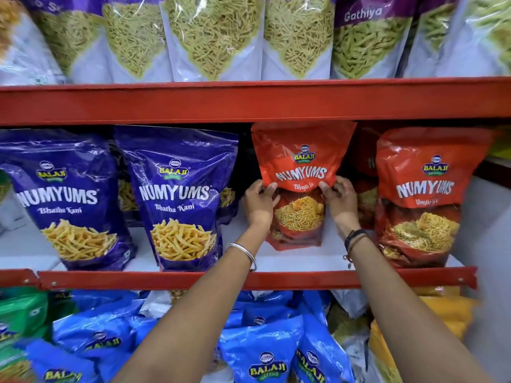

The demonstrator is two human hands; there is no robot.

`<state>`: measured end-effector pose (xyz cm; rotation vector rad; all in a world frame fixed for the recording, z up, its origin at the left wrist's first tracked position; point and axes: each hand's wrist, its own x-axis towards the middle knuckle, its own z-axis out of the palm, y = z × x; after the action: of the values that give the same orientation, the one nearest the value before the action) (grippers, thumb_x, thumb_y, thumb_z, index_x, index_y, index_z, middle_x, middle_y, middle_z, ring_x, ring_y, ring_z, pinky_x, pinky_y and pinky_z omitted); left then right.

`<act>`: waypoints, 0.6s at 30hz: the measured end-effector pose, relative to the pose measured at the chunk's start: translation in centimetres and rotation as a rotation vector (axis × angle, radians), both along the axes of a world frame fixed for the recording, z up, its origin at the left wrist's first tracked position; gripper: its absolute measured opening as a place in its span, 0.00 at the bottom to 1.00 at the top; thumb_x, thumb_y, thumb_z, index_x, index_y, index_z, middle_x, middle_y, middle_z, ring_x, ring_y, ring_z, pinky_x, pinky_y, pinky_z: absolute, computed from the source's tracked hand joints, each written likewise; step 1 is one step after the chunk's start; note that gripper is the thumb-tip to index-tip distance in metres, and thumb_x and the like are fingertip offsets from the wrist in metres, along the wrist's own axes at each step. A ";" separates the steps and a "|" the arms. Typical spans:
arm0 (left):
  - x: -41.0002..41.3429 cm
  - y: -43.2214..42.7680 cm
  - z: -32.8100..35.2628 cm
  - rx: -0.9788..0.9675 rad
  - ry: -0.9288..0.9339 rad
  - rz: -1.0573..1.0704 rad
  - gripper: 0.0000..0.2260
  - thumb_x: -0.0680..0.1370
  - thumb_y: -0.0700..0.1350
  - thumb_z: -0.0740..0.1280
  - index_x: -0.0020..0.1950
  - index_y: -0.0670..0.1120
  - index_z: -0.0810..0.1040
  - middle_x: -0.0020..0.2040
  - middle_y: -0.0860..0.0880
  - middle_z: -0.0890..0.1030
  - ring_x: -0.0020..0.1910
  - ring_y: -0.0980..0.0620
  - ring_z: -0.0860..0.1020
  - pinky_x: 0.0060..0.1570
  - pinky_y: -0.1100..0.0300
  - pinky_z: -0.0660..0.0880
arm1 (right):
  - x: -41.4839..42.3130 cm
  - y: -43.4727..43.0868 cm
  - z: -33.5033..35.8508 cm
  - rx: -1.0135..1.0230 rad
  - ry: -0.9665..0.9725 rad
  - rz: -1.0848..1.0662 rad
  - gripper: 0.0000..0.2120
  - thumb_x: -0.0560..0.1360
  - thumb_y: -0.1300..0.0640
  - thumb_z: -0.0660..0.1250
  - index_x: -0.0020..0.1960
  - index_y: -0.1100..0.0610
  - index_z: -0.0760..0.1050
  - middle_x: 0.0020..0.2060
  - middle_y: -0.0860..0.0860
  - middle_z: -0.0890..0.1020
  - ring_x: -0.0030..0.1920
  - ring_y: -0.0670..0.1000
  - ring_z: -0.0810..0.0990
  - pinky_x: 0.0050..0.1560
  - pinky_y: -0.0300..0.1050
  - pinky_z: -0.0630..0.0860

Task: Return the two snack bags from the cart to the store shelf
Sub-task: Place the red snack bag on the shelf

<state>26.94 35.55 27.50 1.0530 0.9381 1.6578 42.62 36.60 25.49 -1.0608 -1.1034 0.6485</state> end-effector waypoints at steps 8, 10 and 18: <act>-0.7 -3.5 -4.6 0.114 0.296 0.178 0.18 0.80 0.48 0.56 0.68 0.45 0.64 0.68 0.44 0.69 0.66 0.51 0.68 0.66 0.58 0.66 | 0.2 -4.4 -2.6 -0.321 0.040 0.104 0.34 0.75 0.34 0.47 0.75 0.52 0.52 0.75 0.52 0.60 0.73 0.54 0.62 0.73 0.56 0.59; -0.4 -4.6 -5.7 0.065 0.362 0.048 0.23 0.79 0.57 0.51 0.73 0.52 0.58 0.74 0.49 0.61 0.72 0.53 0.62 0.72 0.53 0.61 | -0.3 -5.2 -2.3 -0.363 0.098 0.221 0.35 0.75 0.34 0.42 0.75 0.53 0.53 0.73 0.51 0.63 0.72 0.53 0.63 0.73 0.56 0.60; 0.2 -5.3 -5.6 -0.128 0.361 -0.184 0.39 0.62 0.78 0.41 0.71 0.65 0.54 0.76 0.52 0.58 0.75 0.49 0.58 0.74 0.41 0.58 | -1.1 -7.3 -1.2 -0.390 0.018 0.265 0.46 0.65 0.26 0.40 0.73 0.52 0.60 0.72 0.55 0.67 0.72 0.56 0.65 0.70 0.52 0.62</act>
<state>27.16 30.27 21.91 1.3341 1.1252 1.2621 41.56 29.25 24.26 -1.2444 -1.1384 1.1158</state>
